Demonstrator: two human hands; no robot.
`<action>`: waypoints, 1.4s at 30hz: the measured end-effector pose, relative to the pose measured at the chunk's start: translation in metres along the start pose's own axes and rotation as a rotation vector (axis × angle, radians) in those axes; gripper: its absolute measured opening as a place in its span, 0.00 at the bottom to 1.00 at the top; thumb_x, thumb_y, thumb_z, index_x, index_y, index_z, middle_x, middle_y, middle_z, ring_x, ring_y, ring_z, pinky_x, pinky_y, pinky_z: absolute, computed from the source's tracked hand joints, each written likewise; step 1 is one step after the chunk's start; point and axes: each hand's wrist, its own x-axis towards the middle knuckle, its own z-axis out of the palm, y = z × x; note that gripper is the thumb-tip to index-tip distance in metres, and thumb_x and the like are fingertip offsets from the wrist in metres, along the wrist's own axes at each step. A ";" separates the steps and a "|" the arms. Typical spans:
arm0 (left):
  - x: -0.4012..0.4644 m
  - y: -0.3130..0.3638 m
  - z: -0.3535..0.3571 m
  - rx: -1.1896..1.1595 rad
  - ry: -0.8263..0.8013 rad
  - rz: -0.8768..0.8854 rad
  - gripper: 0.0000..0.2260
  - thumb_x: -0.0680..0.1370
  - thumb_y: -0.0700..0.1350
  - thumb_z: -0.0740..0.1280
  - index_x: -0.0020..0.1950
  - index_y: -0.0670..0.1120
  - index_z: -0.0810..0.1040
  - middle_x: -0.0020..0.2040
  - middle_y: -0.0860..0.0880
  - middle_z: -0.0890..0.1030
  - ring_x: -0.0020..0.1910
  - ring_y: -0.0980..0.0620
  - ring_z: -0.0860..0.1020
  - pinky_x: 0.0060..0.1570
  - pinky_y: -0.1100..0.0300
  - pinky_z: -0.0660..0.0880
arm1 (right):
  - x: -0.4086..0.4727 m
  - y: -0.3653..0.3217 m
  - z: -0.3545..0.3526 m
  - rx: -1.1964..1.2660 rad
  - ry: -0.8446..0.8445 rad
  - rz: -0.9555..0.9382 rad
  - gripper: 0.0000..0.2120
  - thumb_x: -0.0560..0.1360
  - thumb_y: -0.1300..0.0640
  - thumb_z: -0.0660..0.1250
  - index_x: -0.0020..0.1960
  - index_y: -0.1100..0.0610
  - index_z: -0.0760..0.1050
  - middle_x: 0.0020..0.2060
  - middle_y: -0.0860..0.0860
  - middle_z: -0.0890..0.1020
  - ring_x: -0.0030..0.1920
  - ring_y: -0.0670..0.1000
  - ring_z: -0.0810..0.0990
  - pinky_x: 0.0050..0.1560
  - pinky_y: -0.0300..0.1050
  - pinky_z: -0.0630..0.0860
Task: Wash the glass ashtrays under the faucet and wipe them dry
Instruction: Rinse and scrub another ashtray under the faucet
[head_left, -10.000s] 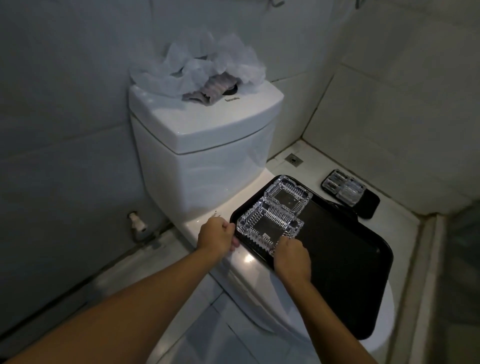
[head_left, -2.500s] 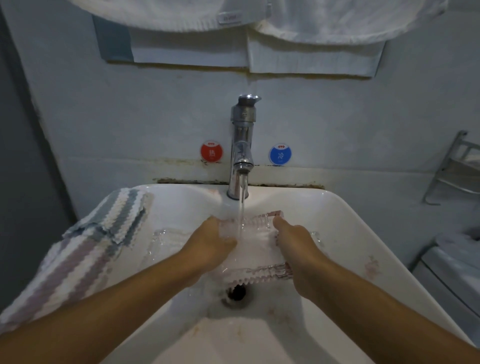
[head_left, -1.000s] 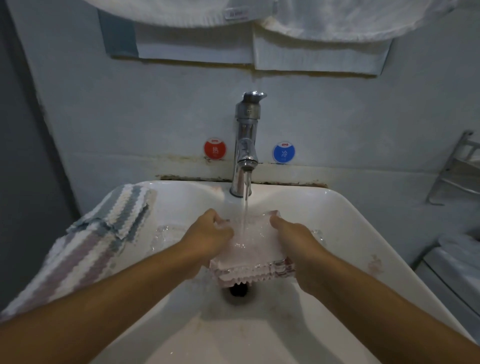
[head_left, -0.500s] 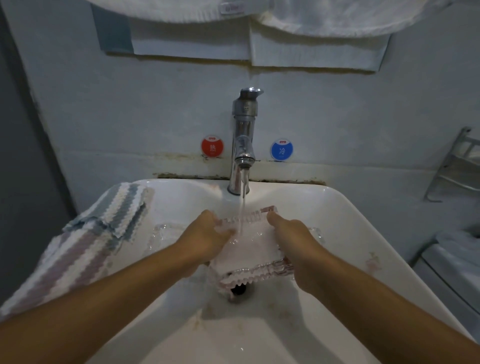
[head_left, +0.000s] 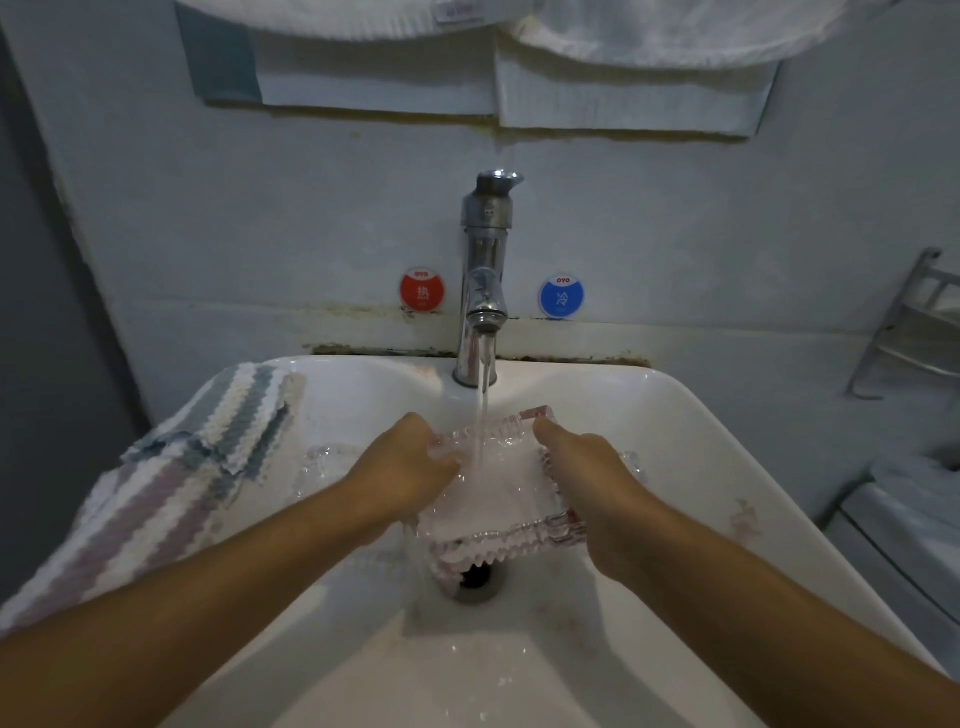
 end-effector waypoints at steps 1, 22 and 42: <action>-0.001 0.002 -0.003 0.058 0.004 0.012 0.11 0.80 0.53 0.67 0.48 0.46 0.72 0.44 0.48 0.78 0.35 0.52 0.77 0.28 0.61 0.75 | -0.001 0.000 0.000 -0.003 -0.008 0.002 0.25 0.83 0.43 0.58 0.75 0.56 0.65 0.65 0.55 0.74 0.61 0.59 0.73 0.51 0.50 0.70; -0.002 0.003 -0.011 0.105 -0.014 0.045 0.12 0.81 0.52 0.66 0.50 0.44 0.73 0.44 0.47 0.79 0.33 0.48 0.81 0.28 0.59 0.79 | -0.006 -0.002 0.000 -0.046 -0.006 -0.013 0.27 0.84 0.44 0.57 0.77 0.57 0.61 0.73 0.57 0.69 0.70 0.61 0.68 0.58 0.51 0.65; -0.024 0.014 0.008 -0.595 -0.230 -0.255 0.10 0.85 0.44 0.59 0.52 0.40 0.77 0.33 0.40 0.82 0.24 0.46 0.77 0.22 0.60 0.74 | -0.002 0.000 0.001 0.098 0.073 -0.015 0.22 0.84 0.43 0.55 0.71 0.57 0.67 0.53 0.54 0.79 0.47 0.52 0.77 0.42 0.44 0.73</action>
